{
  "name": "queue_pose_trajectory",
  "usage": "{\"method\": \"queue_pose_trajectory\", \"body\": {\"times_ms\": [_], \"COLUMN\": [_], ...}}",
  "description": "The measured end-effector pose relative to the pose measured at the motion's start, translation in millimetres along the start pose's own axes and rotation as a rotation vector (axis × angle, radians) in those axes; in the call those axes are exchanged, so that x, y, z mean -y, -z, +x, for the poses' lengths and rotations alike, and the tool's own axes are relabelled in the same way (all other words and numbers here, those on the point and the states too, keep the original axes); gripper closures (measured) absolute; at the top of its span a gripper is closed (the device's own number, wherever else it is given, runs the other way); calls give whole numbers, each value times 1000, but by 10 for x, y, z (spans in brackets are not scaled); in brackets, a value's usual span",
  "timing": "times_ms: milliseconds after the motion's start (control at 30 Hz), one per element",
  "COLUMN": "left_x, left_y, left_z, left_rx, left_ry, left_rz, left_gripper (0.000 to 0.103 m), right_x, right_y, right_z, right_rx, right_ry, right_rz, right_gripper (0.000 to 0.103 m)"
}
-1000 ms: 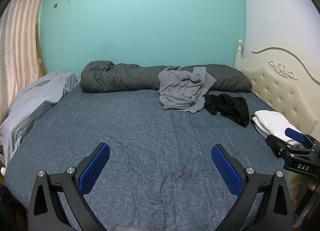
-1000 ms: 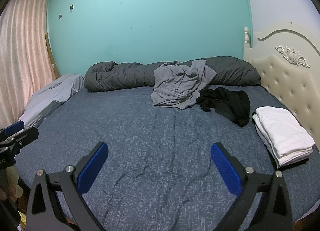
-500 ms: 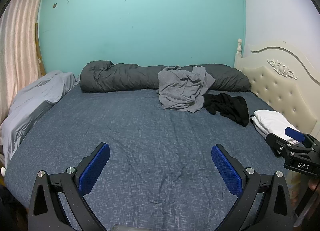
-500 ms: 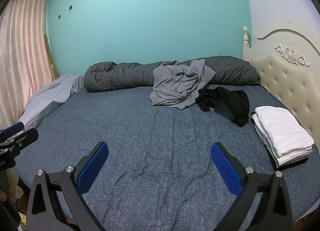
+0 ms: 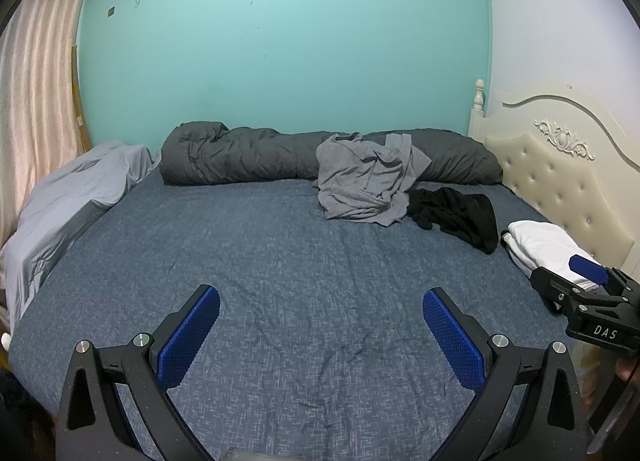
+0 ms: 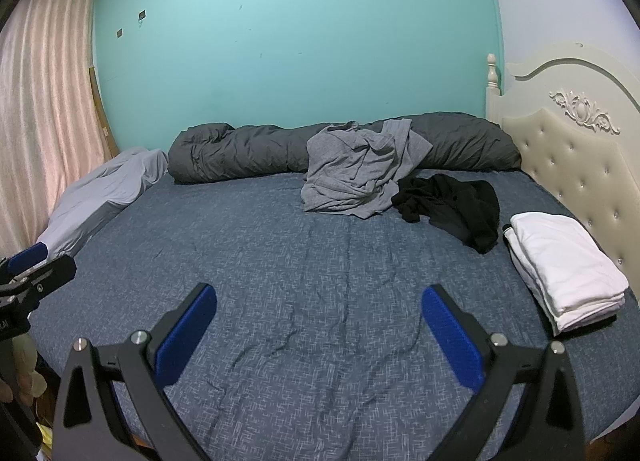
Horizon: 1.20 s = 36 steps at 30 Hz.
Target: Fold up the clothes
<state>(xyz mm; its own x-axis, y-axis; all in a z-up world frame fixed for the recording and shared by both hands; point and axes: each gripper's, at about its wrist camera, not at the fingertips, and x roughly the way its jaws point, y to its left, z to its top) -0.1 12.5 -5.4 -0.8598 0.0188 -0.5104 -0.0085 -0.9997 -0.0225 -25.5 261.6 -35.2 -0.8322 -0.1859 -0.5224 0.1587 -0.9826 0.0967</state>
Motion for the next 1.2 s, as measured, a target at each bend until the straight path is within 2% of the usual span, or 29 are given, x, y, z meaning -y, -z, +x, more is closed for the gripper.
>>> {"method": "queue_pose_trajectory", "body": {"times_ms": [933,1200], "left_x": [-45,-79], "left_y": [-4,66], "left_z": [30,245], "left_rx": [-11,-37], "left_ry": [15,29], "left_rz": [-8,-37], "left_gripper": [0,0], "right_x": [2,56], "right_y": [3,31], "right_z": [32,117], "right_rx": [-11,-16], "right_ry": [0,4], "right_rz": [3,20], "right_gripper": [0,0]}}
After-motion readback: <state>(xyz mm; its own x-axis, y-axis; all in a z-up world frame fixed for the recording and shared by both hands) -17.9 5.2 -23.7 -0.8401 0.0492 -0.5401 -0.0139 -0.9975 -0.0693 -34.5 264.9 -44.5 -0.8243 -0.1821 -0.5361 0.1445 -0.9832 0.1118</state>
